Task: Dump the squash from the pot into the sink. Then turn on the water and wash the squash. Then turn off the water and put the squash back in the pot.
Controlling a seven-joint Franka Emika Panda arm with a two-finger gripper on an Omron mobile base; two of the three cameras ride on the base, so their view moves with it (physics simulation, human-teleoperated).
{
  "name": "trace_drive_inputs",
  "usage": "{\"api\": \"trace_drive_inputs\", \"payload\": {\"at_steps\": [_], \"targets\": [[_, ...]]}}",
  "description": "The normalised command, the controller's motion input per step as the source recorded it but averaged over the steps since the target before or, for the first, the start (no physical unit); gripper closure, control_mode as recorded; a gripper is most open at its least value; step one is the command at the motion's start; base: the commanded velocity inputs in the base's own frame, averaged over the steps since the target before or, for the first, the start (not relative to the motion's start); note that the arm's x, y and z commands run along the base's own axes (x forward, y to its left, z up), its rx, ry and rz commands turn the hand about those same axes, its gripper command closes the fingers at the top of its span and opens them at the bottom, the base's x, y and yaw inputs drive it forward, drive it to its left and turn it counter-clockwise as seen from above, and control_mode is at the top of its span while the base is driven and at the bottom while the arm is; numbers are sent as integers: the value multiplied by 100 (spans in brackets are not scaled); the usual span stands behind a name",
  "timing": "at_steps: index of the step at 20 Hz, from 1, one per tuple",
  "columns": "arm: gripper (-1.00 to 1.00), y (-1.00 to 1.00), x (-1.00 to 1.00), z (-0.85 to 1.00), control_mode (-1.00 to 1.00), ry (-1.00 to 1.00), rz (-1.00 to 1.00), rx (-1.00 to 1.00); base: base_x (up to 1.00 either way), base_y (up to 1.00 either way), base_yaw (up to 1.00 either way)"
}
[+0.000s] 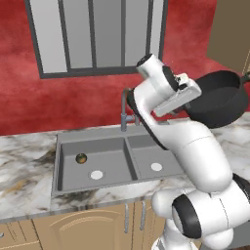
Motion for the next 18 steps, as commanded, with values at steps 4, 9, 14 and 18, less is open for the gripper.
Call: {"api": "trace_drive_inputs", "payload": {"at_steps": [4, 9, 14, 18], "targets": [[100, -92, 0, -35, -100, 0, 0, 36, 0, 0, 0], [100, -85, 3, -49, -100, 0, 0, 32, 0, 0, 0], [100, -69, 27, -48, -100, 0, 0, 11, 0, 0, 0], [100, -55, 36, -43, -100, 0, 0, 1, 0, 0, 0]]}}
